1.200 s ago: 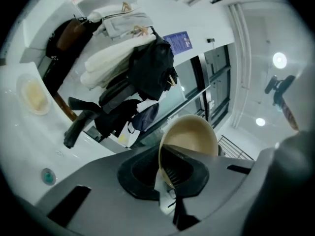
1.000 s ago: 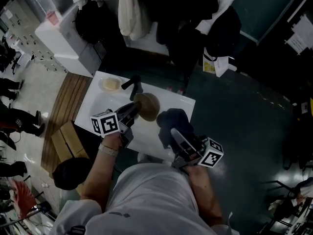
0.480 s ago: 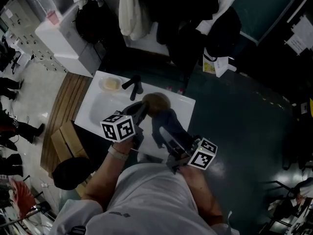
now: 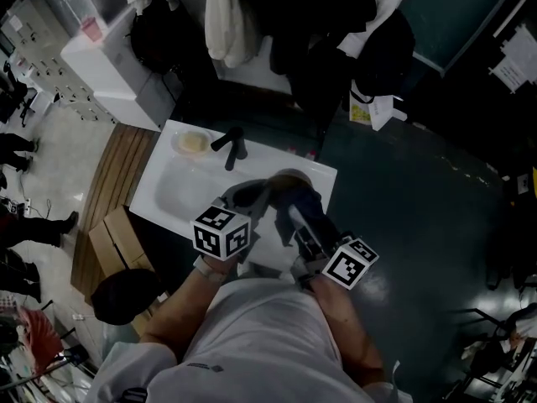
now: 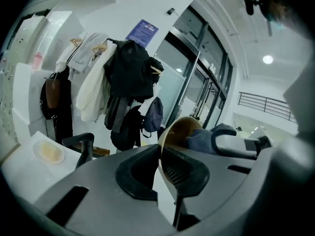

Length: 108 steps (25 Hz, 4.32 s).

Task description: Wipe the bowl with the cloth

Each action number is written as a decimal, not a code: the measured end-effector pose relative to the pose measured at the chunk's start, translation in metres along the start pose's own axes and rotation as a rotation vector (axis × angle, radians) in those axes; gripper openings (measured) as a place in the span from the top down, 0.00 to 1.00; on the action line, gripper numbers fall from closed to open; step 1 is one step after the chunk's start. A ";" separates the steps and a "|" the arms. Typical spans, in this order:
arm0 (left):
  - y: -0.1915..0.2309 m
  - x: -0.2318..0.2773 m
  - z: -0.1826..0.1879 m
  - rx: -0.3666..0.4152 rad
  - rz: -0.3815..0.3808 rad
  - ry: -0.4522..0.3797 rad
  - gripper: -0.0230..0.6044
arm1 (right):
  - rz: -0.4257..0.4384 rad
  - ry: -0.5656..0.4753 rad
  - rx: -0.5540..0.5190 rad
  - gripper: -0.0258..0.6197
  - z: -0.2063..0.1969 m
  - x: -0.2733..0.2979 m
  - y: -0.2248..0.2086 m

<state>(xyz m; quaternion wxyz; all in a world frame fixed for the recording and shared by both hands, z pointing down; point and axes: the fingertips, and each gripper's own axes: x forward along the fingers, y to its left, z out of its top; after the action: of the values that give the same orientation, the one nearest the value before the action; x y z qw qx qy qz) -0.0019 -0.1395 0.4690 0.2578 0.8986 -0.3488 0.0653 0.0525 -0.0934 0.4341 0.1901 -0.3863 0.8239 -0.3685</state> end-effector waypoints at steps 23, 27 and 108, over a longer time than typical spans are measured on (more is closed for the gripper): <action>-0.056 0.008 -0.035 0.210 -0.064 0.079 0.89 | -0.255 -0.015 -0.071 0.83 -0.002 -0.009 -0.041; -0.054 0.007 -0.040 0.196 -0.062 0.099 0.89 | -0.292 0.069 -0.206 0.83 -0.007 -0.006 -0.042; -0.064 -0.004 0.002 0.295 -0.112 -0.112 0.88 | -0.479 0.252 -0.800 0.83 0.006 -0.014 -0.054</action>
<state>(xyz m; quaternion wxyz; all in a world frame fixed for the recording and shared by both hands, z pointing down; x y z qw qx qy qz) 0.0378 -0.0981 0.4397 0.1066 0.9470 -0.2988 0.0511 0.0915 -0.1081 0.4712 -0.1649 -0.5604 0.8055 -0.1000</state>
